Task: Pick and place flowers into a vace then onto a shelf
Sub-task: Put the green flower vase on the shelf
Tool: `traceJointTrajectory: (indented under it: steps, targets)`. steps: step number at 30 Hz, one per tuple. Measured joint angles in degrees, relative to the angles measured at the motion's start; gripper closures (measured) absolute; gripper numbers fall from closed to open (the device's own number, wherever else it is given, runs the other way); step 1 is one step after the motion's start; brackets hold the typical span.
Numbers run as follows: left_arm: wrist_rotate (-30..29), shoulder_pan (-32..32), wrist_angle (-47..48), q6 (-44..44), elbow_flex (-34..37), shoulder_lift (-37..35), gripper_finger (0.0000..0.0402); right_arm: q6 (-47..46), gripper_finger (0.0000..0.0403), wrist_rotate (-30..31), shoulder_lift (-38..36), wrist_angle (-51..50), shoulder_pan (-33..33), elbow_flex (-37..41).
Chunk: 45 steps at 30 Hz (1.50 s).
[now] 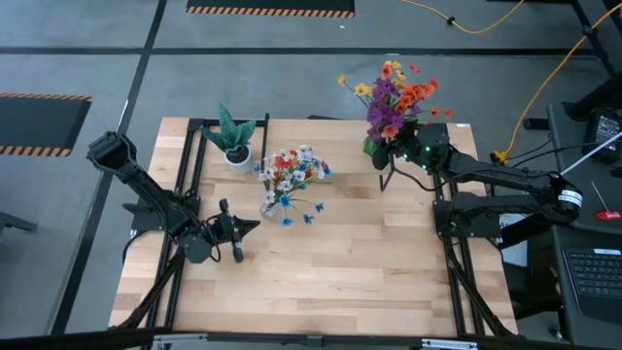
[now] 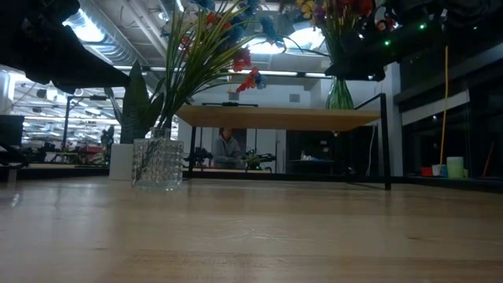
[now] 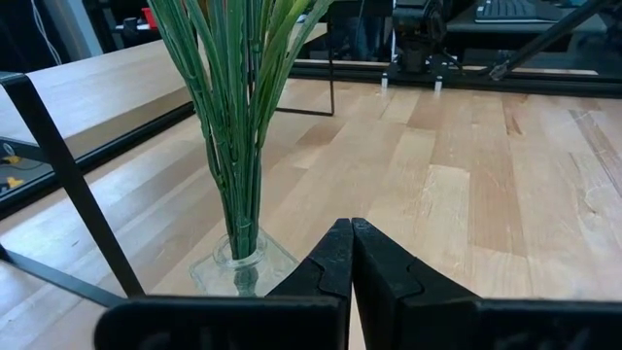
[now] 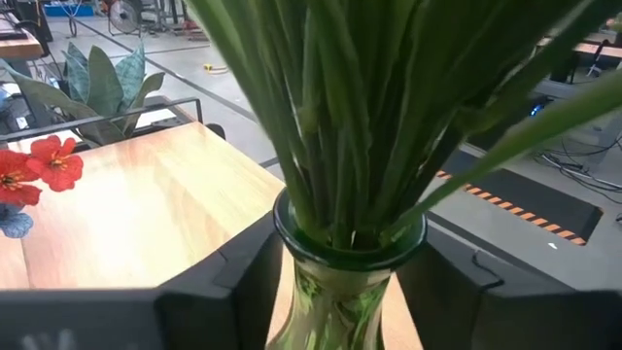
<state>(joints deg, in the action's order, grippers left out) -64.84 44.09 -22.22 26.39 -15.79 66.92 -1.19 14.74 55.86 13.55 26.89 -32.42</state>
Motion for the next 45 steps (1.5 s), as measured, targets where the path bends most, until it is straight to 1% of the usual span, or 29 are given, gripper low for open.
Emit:
traceJointTrajectory:
  steps: [7, 12, 17, 24, 38, 40, 43, 45]
  targets:
    - [0.0, 0.0, 0.0, 0.0, 0.0, 0.0, 0.0399, 0.0, 0.0173, 0.0, 0.0, -0.7, 0.0, 0.0]
    - [0.0, 0.0, 0.0, -0.1, 0.0, 0.0, 0.0399, 0.0, 0.0158, 0.0, -0.3, -1.0, 0.0, 0.0]
    - [0.0, 0.0, 0.0, -0.1, 0.0, 0.0, 0.04, 1.5, 0.0158, 0.0, -1.8, -1.8, 0.0, 0.0]
    - [0.0, 0.0, 0.0, -0.1, 0.0, 0.0, 0.04, 0.0, 0.0158, 0.1, -4.3, -4.9, 0.0, 0.0]
    - [0.0, 0.0, 0.0, -0.1, 0.0, 0.0, 0.0399, -0.1, 0.0159, 0.0, -4.8, -6.4, -0.1, 0.0]
    - [0.0, 0.0, 0.0, -0.1, 0.0, 0.0, 0.04, -0.1, 0.0159, 0.0, -5.7, -6.8, -0.1, 0.0]
    - [0.0, 0.0, 0.0, -0.2, 0.0, 0.0, 0.04, -0.3, 0.0159, 0.0, -8.1, -9.9, -0.1, 0.0]
    - [0.0, 0.0, 0.0, -0.2, 0.0, 0.0, 0.0399, -2.1, 0.0159, -0.1, -10.0, -12.9, -0.2, 0.0]
